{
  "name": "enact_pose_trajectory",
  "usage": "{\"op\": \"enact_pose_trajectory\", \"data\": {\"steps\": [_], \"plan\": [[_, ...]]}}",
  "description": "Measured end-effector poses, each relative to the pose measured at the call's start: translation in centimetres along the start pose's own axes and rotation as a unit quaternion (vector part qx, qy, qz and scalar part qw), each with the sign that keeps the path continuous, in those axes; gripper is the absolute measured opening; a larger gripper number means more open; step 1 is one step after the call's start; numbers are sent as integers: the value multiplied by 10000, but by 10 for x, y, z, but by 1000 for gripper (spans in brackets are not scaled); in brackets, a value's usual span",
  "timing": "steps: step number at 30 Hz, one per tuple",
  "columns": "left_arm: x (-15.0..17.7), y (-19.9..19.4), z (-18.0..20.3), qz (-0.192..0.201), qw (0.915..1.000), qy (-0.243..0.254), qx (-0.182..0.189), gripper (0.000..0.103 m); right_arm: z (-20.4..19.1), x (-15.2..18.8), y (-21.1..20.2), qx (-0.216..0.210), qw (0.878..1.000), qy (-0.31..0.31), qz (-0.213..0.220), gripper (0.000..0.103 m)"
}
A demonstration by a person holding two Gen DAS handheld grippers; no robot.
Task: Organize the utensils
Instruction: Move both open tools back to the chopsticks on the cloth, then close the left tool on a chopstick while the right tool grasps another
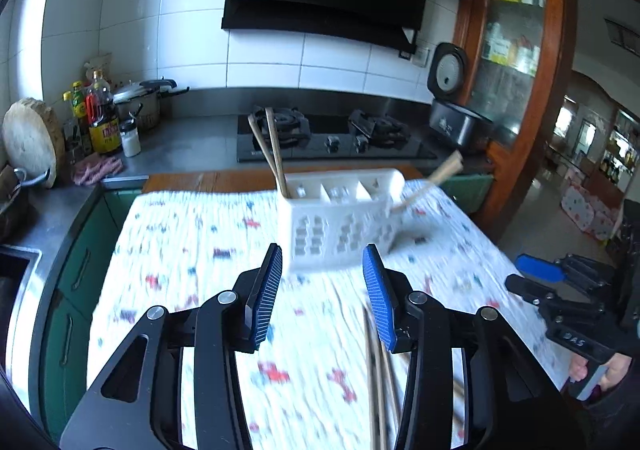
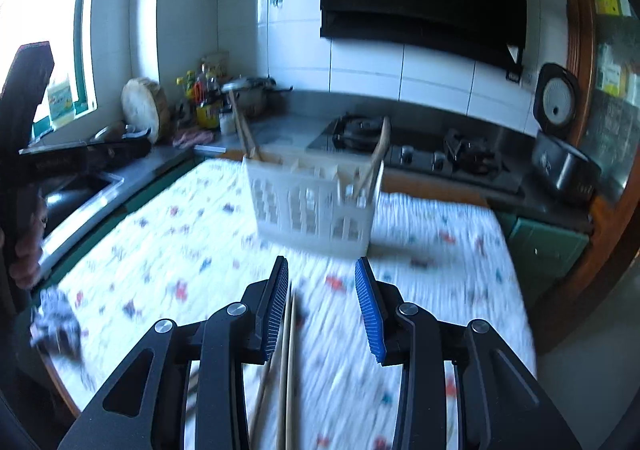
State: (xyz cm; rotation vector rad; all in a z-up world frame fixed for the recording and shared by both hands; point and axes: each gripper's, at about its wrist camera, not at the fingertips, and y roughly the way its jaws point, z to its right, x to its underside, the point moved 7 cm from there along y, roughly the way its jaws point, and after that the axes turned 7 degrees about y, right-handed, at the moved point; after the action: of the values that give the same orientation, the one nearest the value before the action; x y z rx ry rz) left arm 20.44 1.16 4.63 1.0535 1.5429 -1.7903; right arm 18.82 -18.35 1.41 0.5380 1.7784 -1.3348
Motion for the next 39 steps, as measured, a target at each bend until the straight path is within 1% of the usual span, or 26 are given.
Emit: {"op": "enact_pose_trajectory", "data": {"steps": [1,3,6,8,10,12,15,22,26,31,39], "plan": [[11,-4,3,-10,10000,-18,15,42,0,16,-1,56,10000,7,-43,34],[29,-9,8,-58,10000,-68,28,42,-1,42,0,18,9998,82,-196,34],[55,-14,16,-144,9997,-139,110,42,-1,74,3,-71,9990,216,-382,34],[71,-16,21,-229,9996,-118,80,42,-1,91,5,-13,9989,174,-436,34],[88,-20,24,-285,9995,-108,-16,42,-3,111,11,-55,9979,175,-621,29],[102,-21,25,-365,9991,-206,77,42,-3,127,17,-72,9970,161,-755,25],[119,-21,21,-489,9985,-239,15,42,0,141,24,-81,9956,188,-909,20],[146,-20,17,-720,9969,-326,-17,42,-3,157,33,-205,9935,245,-1095,15],[151,-21,17,-764,9966,-304,-37,42,0,162,39,-179,9927,292,-1157,13],[155,-18,16,-831,9960,-319,-22,42,2,165,42,-206,9919,336,-1210,13],[163,-15,17,-932,9951,-338,-13,42,-3,167,47,-185,9914,214,-1278,12]]}}
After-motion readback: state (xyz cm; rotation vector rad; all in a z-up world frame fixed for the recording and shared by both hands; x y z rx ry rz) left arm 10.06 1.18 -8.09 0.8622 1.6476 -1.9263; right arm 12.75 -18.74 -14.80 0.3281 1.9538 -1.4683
